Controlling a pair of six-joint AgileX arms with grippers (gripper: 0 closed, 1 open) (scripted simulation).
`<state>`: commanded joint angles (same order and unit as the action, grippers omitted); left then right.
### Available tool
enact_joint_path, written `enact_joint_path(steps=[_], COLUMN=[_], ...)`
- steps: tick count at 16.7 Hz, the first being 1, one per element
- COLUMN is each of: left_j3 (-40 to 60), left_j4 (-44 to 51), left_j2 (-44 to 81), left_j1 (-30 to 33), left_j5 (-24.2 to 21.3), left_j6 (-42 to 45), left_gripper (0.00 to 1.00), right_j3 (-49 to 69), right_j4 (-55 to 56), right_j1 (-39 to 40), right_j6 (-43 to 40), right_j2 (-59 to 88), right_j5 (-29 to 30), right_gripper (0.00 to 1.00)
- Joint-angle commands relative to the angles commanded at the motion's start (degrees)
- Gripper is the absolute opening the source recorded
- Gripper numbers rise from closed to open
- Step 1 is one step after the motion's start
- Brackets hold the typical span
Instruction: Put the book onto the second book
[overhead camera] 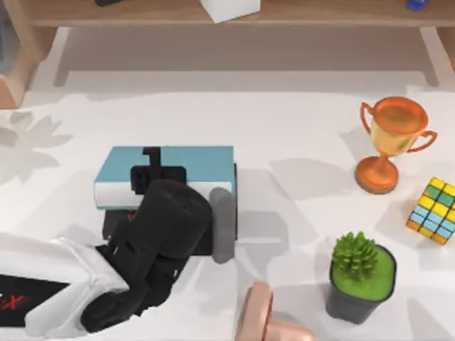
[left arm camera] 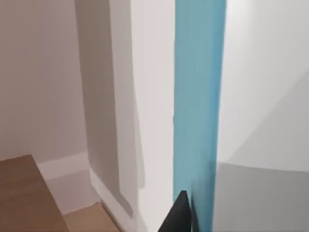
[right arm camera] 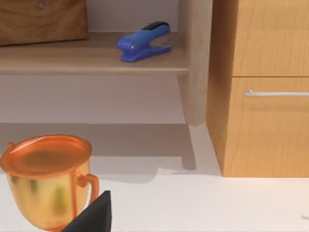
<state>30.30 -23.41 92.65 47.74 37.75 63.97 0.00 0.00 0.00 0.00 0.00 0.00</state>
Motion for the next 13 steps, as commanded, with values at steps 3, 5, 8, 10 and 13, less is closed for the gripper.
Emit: enact_joint_path(steps=[3,5,8,10,13], left_j3=[0.00,0.00,0.00,0.00,0.00], left_j4=[0.00,0.00,0.00,0.00,0.00], left_j2=[0.00,0.00,0.00,0.00,0.00], left_j1=[0.00,0.00,0.00,0.00,0.00], left_j5=[0.00,0.00,0.00,0.00,0.00], left_j6=[0.00,0.00,0.00,0.00,0.00], left_gripper=[0.68,0.83,1.00,1.00,1.00], right_j3=[0.00,0.00,0.00,0.00,0.00], right_j4=[0.00,0.00,0.00,0.00,0.00], right_j1=[0.00,0.00,0.00,0.00,0.00], right_j6=[0.00,0.00,0.00,0.00,0.00], right_j2=[0.00,0.00,0.00,0.00,0.00], right_j5=[0.00,0.00,0.00,0.00,0.00], right_gripper=[1.00,1.00,1.00,1.00,1.00])
